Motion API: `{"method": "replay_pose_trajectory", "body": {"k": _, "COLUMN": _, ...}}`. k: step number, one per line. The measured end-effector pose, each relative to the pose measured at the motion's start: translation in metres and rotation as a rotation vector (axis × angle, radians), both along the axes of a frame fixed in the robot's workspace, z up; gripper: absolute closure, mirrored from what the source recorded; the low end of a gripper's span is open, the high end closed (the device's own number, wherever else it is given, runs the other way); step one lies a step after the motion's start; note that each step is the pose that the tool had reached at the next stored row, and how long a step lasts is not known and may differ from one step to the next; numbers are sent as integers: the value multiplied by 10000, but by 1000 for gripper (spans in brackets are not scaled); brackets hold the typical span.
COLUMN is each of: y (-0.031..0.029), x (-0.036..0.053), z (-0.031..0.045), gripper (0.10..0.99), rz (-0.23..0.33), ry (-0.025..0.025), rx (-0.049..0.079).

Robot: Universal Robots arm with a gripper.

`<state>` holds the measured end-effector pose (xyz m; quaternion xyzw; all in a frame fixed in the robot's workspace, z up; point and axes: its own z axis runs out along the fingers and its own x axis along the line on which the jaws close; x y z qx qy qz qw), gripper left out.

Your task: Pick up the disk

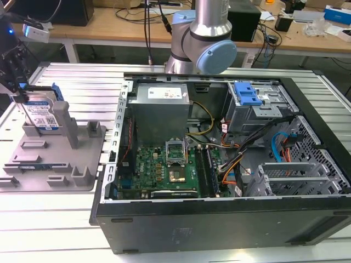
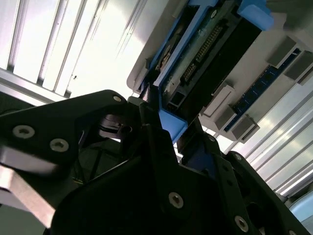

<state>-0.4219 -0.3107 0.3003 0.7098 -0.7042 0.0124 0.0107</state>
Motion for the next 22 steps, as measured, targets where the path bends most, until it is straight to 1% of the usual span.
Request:
{"method": "replay_pose_trajectory", "body": {"k": 10, "y": 0, "x": 0, "z": -2, "gripper": 690, "rz": 0, "ry": 0, "rx": 0}}
{"method": "replay_pose_trajectory", "body": {"k": 12, "y": 0, "x": 0, "z": -2, "gripper": 722, "rz": 0, "ry": 0, "rx": -1}}
{"method": "replay_pose_trajectory", "body": {"k": 17, "y": 0, "x": 0, "z": -2, "gripper": 722, "rz": 0, "ry": 1, "rx": 1}}
{"method": "replay_pose_trajectory", "body": {"k": 22, "y": -6, "x": 0, "z": -3, "gripper": 722, "rz": 1, "ry": -2, "rx": 56}}
